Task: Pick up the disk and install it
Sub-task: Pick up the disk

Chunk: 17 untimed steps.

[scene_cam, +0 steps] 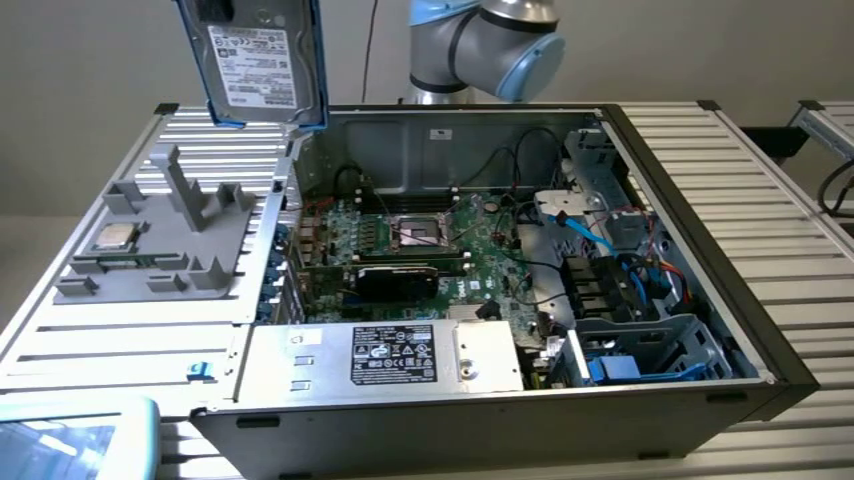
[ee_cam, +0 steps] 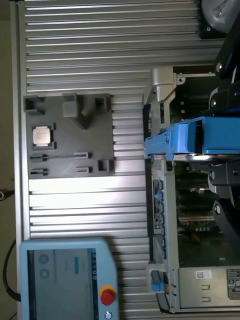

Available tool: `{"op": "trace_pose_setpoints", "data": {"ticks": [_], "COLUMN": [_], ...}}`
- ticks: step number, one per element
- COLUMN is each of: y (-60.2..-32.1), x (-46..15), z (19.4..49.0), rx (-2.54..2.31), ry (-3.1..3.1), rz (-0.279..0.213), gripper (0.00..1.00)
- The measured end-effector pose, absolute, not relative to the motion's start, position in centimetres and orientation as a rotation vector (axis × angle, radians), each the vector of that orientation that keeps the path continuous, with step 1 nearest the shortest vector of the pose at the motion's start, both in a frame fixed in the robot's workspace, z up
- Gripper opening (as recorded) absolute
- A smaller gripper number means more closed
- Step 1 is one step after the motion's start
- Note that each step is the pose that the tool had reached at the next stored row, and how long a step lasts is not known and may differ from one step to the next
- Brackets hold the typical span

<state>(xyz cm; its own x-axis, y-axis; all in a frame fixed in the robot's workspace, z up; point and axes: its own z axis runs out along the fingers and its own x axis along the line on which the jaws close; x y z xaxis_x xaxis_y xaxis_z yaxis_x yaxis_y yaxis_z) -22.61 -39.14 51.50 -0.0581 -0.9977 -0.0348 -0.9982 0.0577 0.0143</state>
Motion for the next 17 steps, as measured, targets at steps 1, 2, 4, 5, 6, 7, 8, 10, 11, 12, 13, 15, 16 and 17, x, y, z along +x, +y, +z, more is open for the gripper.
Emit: {"op": "trace_pose_setpoints", "data": {"ticks": [1, 2, 4, 5, 6, 7, 8, 10, 11, 12, 13, 15, 16, 17], "y": [-39.4, -39.5, -39.8, -39.8, -39.9, -39.9, -40.0, -40.0, -40.0, -40.0, -40.0, -40.0, -40.1, -40.1], "x": [-22.2, -21.9, -21.2, -20.9, -20.6, -20.3, -20.0, -19.5, -19.2, -19.0, -18.9, -18.5, -18.3, -18.1], "z": [51.5, 51.5, 51.5, 51.6, 51.6, 51.6, 51.6, 51.6, 51.6, 51.6, 51.6, 51.6, 51.6, 51.6], "rx": [-2.145, -2.145, -2.145, -2.145, -2.145, -2.145, -2.145, -2.145, -2.145, -2.144, -2.143, -2.140, -2.138, -2.137], "ry": [2.273, 2.273, 2.273, 2.273, 2.273, 2.273, 2.273, 2.273, 2.272, 2.272, 2.270, 2.267, 2.265, 2.263], "rz": [0.053, 0.053, 0.053, 0.053, 0.053, 0.053, 0.053, 0.053, 0.052, 0.050, 0.047, 0.040, 0.036, 0.033], "gripper": [0.38, 0.38, 0.38, 0.38, 0.38, 0.38, 0.38, 0.38, 0.38, 0.38, 0.38, 0.38, 0.38, 0.38]}}
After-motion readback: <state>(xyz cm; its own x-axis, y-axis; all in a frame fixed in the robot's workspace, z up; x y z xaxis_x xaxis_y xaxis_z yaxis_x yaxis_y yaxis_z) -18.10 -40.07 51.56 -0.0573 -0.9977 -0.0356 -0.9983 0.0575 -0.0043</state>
